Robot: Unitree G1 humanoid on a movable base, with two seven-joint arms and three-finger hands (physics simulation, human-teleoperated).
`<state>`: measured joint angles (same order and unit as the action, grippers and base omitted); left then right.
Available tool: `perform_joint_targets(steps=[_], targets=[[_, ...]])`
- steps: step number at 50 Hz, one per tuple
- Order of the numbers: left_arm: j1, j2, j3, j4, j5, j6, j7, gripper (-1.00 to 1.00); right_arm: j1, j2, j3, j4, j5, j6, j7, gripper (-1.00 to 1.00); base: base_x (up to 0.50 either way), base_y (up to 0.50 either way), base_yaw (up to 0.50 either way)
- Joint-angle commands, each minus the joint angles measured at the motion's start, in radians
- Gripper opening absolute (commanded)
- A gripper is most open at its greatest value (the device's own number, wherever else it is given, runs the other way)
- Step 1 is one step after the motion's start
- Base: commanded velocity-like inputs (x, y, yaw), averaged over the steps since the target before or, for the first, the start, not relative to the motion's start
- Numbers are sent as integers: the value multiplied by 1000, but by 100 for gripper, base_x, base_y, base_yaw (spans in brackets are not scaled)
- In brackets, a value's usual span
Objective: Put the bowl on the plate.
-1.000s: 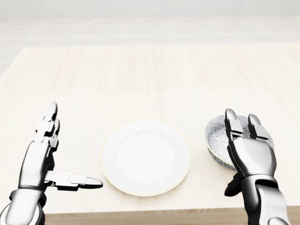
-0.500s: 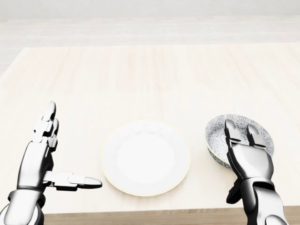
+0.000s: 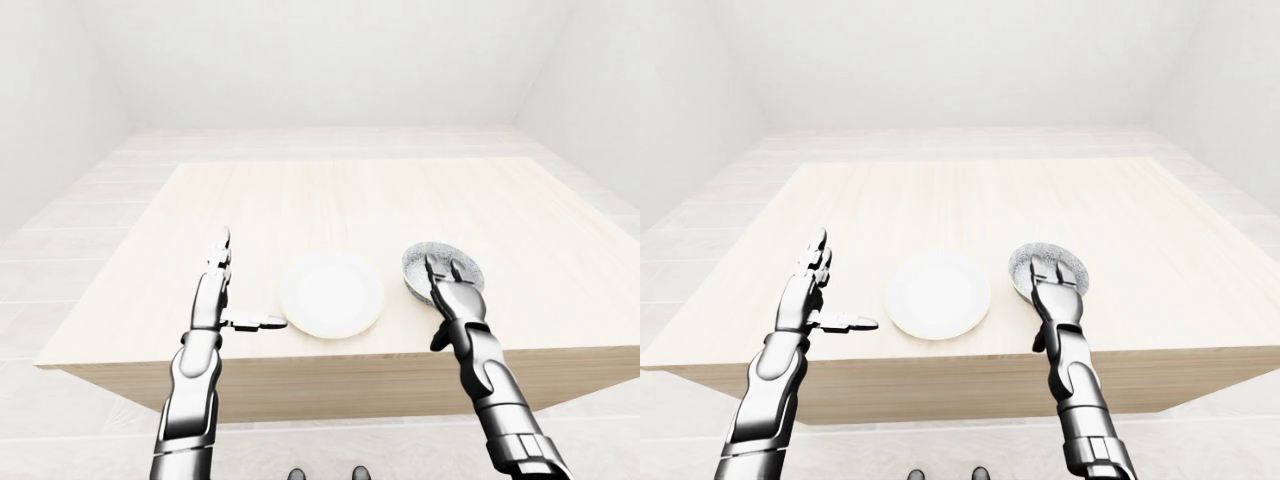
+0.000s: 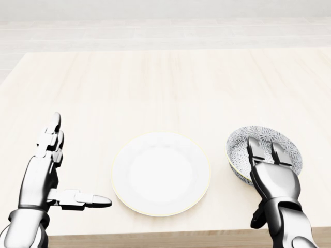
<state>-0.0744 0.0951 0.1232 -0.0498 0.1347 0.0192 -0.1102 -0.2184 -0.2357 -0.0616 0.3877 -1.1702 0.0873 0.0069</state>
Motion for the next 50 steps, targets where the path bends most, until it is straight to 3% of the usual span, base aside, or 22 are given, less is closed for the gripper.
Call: perform_joint_targets(steps=[1,21,27,28,29,30,38,40,50], targets=[[-3,2,1,9,-2,-5,1,100,2,-1,6,0,-3,0,6,100,0,0,0],[1,1,0,10,4,-12,4,100,17,1,4,-30,-19,0,25,100,0,0,0],[-1,2,2,3,1,-3,1,100,17,0,2,-37,-22,0,32,100,0,0,0],[-2,2,2,5,1,-4,1,100,18,0,2,-41,-23,0,35,80,0,0,0],[-3,2,2,9,2,-7,2,100,17,0,1,-43,-22,0,35,44,0,0,0],[-3,2,2,10,3,-8,3,100,16,0,-1,-43,-22,0,34,30,0,0,0],[-5,3,2,12,1,-8,4,100,13,-1,-3,-34,-22,0,30,27,0,0,0],[-5,3,2,13,2,-9,5,100,12,-1,-2,-33,-22,0,32,15,0,0,0],[-5,4,3,19,1,-15,6,100,18,-1,-3,-46,-27,0,38,15,0,0,0]])
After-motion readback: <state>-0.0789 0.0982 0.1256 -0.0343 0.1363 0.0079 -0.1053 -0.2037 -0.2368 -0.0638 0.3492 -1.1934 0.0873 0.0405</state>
